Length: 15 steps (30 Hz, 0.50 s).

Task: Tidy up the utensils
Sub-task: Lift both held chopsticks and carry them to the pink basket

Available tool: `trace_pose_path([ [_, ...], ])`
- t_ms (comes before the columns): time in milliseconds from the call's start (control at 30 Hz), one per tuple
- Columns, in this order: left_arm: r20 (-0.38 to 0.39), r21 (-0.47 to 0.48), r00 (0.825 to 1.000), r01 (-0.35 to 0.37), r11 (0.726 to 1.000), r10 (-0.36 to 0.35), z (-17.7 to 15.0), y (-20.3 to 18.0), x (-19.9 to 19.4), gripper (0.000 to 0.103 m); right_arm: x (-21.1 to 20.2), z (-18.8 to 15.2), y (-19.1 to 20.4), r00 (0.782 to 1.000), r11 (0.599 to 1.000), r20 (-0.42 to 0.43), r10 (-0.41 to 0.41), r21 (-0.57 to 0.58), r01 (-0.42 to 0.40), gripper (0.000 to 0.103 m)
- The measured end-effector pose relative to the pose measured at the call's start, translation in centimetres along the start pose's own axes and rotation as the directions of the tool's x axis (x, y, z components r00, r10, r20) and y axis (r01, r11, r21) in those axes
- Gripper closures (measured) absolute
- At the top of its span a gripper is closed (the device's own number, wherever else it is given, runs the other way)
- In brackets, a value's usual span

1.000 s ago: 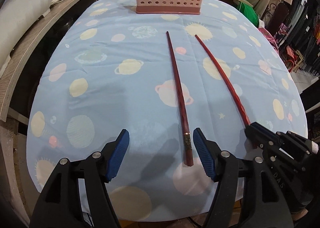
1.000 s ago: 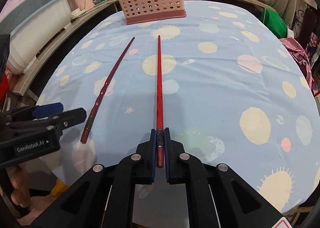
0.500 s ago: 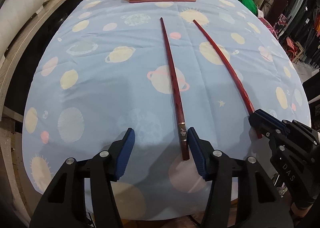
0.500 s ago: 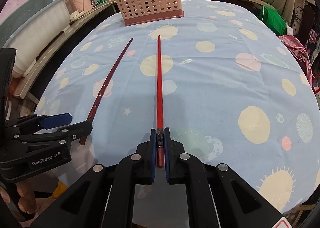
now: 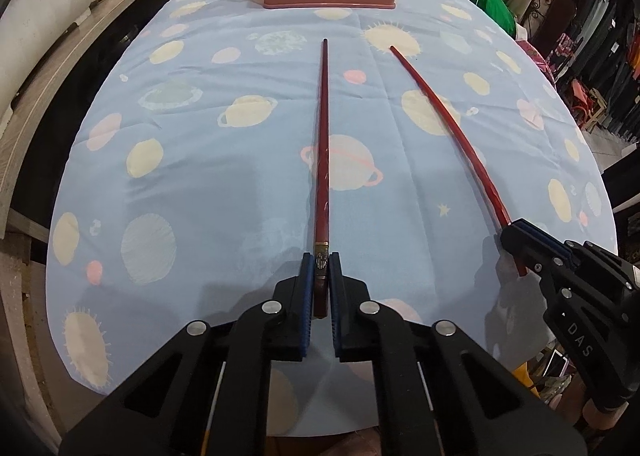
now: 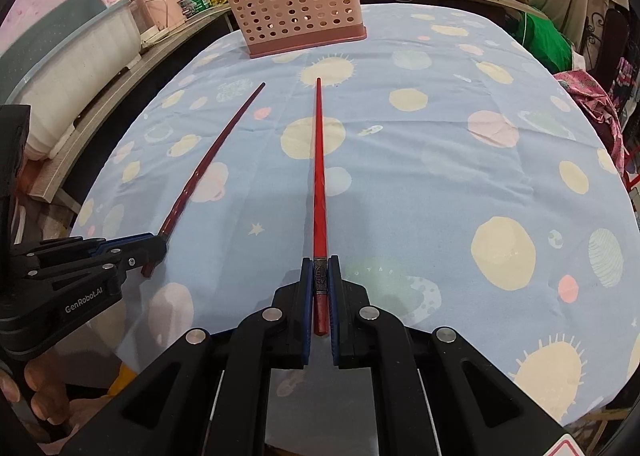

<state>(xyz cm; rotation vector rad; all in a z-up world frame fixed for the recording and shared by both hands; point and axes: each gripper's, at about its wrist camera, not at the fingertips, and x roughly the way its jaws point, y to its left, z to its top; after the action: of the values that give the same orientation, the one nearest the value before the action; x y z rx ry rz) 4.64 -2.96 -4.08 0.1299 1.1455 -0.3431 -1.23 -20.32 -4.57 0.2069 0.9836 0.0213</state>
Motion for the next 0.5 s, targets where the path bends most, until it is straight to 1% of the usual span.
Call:
trace_pose_path([
  [100, 0.023, -0.013, 1.0, 0.004, 1.0, -0.003, 0.5, 0.4, -1.0, 0.096, -1.0, 0.8, -0.3, 1.0, 1.0, 0.028, 0.011, 0.013, -0.011, 0.097],
  [267, 0.068, -0.04, 0.997, 0.026, 0.999, -0.023, 1.7, 1.0, -3.1, 0.096, -3.5, 2.8, -0.7, 0.995, 1.0, 0.1, 0.016, 0.022, -0.018, 0.097],
  [367, 0.1, -0.051, 0.995, 0.033, 0.998, -0.028, 2.7, 1.2, -4.5, 0.096, -5.1, 4.4, -0.9, 0.988, 1.0, 0.155, 0.013, 0.023, -0.017, 0.097],
  [500, 0.155, -0.064, 0.987, 0.038, 0.997, -0.027, 4.6, 1.6, -6.6, 0.096, -7.2, 6.9, -1.5, 0.973, 0.999, 0.229, 0.009, 0.027, -0.016, 0.097],
])
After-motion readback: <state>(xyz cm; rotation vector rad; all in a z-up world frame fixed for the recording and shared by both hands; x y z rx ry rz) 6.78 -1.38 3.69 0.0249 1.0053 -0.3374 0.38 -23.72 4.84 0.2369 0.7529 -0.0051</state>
